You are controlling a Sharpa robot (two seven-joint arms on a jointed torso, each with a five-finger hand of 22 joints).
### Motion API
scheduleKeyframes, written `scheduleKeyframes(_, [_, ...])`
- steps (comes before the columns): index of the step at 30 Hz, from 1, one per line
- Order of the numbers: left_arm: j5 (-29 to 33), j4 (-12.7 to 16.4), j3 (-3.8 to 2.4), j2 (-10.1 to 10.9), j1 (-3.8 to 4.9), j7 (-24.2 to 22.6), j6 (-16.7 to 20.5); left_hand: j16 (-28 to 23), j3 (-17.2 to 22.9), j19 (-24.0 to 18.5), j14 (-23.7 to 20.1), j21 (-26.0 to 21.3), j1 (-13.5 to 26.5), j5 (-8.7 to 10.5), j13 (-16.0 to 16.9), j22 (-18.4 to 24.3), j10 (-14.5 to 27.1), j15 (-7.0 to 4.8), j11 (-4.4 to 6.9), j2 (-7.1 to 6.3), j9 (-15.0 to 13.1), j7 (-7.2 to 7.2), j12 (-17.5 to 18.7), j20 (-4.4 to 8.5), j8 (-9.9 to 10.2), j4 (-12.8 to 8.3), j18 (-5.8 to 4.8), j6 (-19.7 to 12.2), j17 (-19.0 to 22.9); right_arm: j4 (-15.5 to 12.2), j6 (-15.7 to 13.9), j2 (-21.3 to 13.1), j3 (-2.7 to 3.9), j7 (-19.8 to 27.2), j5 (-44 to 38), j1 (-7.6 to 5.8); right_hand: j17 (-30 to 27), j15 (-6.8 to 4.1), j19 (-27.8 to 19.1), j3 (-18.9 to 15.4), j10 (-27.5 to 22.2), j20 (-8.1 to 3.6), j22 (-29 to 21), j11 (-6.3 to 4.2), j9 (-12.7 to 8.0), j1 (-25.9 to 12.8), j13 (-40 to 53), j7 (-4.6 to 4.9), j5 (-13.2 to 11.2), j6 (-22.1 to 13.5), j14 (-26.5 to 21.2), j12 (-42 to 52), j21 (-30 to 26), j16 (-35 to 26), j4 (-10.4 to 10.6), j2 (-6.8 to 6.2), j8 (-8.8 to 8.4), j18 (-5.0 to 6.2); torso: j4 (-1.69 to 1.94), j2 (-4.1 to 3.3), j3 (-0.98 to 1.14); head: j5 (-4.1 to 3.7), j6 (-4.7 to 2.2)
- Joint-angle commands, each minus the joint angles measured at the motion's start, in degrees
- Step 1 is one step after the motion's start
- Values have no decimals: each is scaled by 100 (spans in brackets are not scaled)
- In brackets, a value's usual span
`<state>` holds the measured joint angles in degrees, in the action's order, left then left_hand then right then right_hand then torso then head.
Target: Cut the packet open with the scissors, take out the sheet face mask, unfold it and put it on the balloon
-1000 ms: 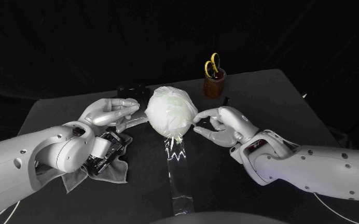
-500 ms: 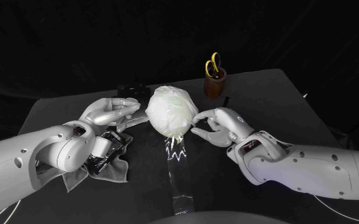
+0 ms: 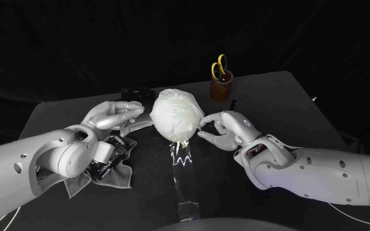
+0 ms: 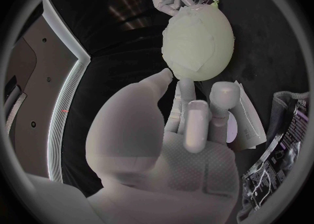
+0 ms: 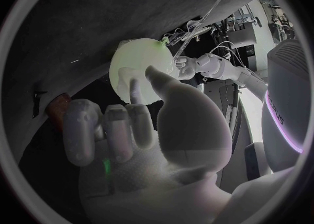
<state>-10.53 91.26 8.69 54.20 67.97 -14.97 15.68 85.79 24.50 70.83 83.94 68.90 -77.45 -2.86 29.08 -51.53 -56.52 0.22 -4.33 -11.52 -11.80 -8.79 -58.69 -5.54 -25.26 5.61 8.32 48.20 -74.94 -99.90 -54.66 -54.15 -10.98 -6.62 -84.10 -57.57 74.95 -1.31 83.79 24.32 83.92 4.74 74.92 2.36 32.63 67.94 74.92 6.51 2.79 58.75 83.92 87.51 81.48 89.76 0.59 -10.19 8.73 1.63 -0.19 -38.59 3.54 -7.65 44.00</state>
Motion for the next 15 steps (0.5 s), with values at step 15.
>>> scheduleKeyframes(15, [54,26,-4,3,3,-56,-192,11,-34,-19,77,16,-37,11,-15,-19,31,11,3,-12,9,-41,26,1,-2,12,-63,11,-51,-26,-340,142,8,-424,-480,8,1505,-67,122,-208,556,-34,1216,-87,7,5,1445,-60,-3,192,608,115,13,24,164,-78,85,48,4,-5,1,-14,-2])
